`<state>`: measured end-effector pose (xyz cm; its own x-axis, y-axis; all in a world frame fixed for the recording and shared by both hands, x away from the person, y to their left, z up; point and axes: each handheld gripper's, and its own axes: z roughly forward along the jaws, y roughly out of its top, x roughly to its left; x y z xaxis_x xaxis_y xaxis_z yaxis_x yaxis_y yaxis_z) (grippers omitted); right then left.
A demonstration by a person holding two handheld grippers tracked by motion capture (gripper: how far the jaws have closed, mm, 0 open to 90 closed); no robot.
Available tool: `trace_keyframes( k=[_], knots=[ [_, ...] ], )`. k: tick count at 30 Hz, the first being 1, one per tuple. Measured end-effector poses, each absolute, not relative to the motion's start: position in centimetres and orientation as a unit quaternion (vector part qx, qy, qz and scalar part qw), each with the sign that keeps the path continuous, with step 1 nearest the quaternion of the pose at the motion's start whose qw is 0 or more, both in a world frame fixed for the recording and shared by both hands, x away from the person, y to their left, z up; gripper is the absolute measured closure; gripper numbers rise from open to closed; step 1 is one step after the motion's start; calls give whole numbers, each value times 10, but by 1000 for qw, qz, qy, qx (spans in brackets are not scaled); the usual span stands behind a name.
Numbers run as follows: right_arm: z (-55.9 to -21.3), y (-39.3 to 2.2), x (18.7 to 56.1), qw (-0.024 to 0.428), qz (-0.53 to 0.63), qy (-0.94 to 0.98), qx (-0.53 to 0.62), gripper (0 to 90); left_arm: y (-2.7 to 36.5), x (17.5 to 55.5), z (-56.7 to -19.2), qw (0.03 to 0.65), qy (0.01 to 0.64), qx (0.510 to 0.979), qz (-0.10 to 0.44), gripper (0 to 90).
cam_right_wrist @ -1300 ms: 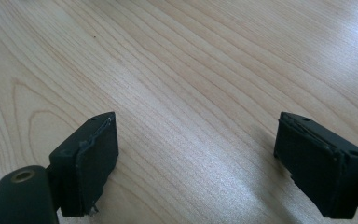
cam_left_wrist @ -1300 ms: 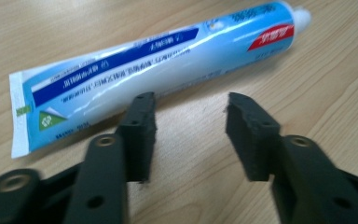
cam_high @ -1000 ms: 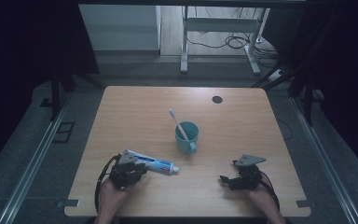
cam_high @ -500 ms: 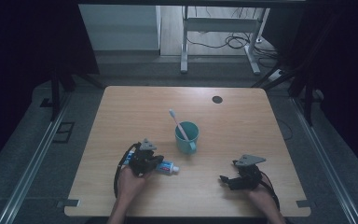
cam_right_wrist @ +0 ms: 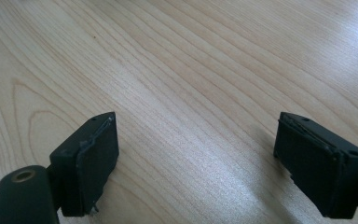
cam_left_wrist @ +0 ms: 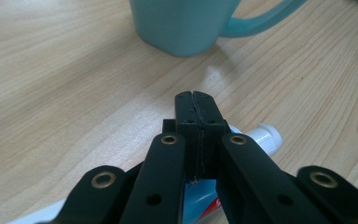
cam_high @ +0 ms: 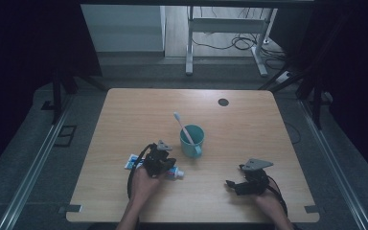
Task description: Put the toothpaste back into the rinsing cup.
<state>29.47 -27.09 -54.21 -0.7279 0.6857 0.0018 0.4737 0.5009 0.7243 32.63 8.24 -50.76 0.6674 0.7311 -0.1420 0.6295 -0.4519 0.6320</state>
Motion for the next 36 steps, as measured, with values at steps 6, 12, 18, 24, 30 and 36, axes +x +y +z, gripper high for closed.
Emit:
trace_keyframes(
  k=[6,12,18,24,30,36],
  knots=[
    [-542,-271,295,145,367,854,339,138,83,321,-508,335,405,848,70,896],
    [-542,-271,295,145,367,854,339,138,90,313,-513,324,408,851,64,896],
    [-542,-271,295,145,367,854,339,137,98,302,-512,319,406,854,67,895],
    [-542,-271,295,145,367,854,338,137,103,294,-511,312,406,857,60,895],
    [-542,-271,295,145,367,854,338,138,109,288,-509,303,407,860,59,895],
    [-542,-271,295,146,367,854,338,138,118,281,-509,296,412,860,61,894]
  ],
)
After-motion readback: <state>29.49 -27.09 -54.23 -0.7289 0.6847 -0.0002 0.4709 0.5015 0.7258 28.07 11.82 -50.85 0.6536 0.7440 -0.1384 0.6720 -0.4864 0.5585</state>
